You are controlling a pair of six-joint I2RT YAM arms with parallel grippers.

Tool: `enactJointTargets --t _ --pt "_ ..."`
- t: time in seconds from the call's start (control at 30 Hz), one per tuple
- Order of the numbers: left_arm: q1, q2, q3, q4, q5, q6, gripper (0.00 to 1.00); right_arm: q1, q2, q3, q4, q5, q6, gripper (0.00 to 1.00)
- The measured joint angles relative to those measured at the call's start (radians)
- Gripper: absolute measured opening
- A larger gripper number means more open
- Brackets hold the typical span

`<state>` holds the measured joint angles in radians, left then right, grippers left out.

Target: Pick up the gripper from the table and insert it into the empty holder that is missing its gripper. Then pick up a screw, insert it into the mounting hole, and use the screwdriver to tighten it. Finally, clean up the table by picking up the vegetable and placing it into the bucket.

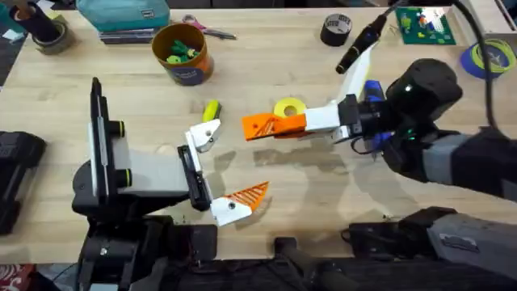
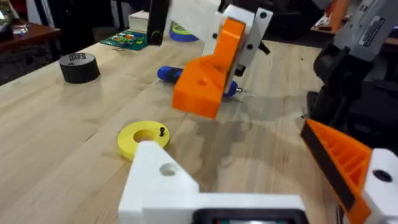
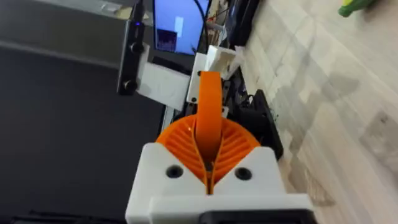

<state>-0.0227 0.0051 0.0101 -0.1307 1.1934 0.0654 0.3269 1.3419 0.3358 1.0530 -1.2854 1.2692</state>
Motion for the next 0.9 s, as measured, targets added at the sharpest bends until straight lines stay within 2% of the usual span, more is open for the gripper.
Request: enactJointTargets --t 0.13,0.37,0.9 --pt "0.000 0.000 0.000 0.000 0.000 0.000 0.986 0.025 0.048 0.000 0.161 0.001 0.062 0.009" --pt "0.000 0.000 0.000 0.000 0.000 -0.002 0.985 0.049 0.096 0.000 0.166 0.005 0.129 0.009" --pt "0.000 0.000 0.000 0.000 0.000 -0.003 0.985 0.092 0.118 0.009 0.168 0.016 0.137 0.009"
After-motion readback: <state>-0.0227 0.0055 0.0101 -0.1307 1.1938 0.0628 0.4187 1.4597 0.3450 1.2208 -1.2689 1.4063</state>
